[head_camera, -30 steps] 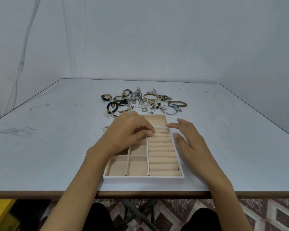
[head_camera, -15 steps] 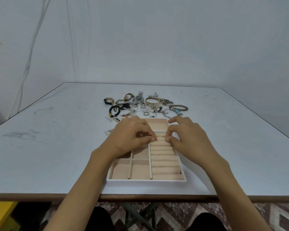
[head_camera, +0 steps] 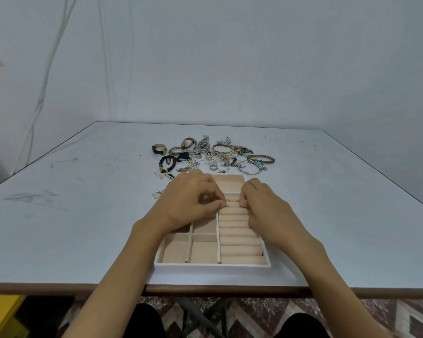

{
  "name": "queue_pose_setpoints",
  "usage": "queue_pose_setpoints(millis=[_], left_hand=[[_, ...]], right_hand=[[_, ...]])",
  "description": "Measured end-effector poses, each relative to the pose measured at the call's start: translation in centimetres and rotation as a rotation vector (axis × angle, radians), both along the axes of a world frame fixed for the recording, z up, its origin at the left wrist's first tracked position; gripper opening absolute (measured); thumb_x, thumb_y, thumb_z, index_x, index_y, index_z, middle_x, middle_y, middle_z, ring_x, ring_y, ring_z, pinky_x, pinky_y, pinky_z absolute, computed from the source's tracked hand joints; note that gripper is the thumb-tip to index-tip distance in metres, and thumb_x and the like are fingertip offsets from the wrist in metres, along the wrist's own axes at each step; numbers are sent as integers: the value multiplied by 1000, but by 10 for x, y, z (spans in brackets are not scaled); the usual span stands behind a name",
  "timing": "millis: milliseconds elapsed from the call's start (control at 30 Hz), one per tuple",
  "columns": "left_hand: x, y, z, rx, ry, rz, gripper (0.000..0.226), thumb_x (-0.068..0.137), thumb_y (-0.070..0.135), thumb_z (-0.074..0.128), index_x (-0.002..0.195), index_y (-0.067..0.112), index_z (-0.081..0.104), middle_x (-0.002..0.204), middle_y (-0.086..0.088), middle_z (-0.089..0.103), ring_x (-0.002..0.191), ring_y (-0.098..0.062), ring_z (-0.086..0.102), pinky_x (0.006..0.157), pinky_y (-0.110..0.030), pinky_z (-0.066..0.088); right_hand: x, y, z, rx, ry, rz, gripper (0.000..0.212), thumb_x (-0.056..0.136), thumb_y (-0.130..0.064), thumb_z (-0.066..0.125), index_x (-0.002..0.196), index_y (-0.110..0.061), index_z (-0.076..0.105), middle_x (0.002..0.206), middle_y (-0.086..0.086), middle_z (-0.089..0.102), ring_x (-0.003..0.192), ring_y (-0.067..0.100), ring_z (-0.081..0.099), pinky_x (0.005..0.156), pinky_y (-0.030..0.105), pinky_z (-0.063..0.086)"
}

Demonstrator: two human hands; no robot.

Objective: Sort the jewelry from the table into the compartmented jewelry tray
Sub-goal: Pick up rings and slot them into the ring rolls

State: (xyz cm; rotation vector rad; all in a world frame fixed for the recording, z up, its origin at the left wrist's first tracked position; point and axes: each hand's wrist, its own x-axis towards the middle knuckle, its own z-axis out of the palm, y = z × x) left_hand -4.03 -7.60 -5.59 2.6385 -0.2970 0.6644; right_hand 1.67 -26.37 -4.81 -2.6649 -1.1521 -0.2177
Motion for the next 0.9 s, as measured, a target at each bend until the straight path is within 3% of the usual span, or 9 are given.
queue_pose_setpoints(millis=[100,167,333,433,533,600,667,767,900], left_hand=[[0,0,0,-4,-4,2,29,79,52,55,82,31,75,78,15,63,78,-5,51,68,-32,46],[-1,0,0,-4,-6,1,28,80,50,56,82,30,75,79,14,64,79,-5,51,69,-32,46],[-2,3,0,-113,-46,38,21,83,47,61,84,31,74,86,16,64,88,-8,55,76,-33,45],[-3,10,-1,-159,-82,115,22,85,43,54,92,31,71,94,16,63,94,-4,52,77,-30,42],[-3,20,-4,-148,-45,256,28,85,32,48,106,31,66,110,13,58,106,-8,49,78,-30,41],[-3,24,-9,-129,33,331,33,87,25,46,116,27,62,121,8,55,115,-14,49,83,-32,43],[-3,24,-11,-157,122,354,33,95,19,47,125,23,59,126,4,57,118,-18,51,92,-38,46],[-5,18,-9,-222,173,374,31,98,17,46,124,21,62,113,3,66,102,-19,58,91,-35,48],[-7,16,-5,-254,134,399,24,95,13,49,105,21,69,80,11,59,69,-7,49,70,-27,42]], right_hand=[[2,-2,-5,68,13,8,29,80,5,42,89,-22,35,99,-7,40,90,14,39,54,18,25],[3,-4,-11,150,7,24,26,86,2,43,88,-23,40,98,-8,45,92,14,42,60,23,32],[7,-19,-17,638,148,-66,18,99,-17,43,100,-28,56,105,-17,55,95,1,49,78,29,42],[13,-30,-21,631,159,-124,25,100,-16,40,114,-27,58,117,-14,55,107,5,49,90,34,41],[9,-31,-26,601,326,-78,29,101,-29,38,124,-35,55,122,-26,53,119,0,47,102,31,39],[5,-27,-25,593,413,-14,26,102,-35,39,118,-48,56,112,-37,54,115,-6,49,100,27,40],[3,-25,-24,587,444,30,27,102,-33,42,110,-53,58,106,-37,60,109,-5,55,96,28,44],[3,-24,-25,568,430,38,29,102,-30,41,124,-37,59,110,-18,65,106,1,58,97,36,47],[3,-24,-24,537,409,23,31,102,-28,42,128,-25,59,109,-12,65,103,6,58,95,29,46]])
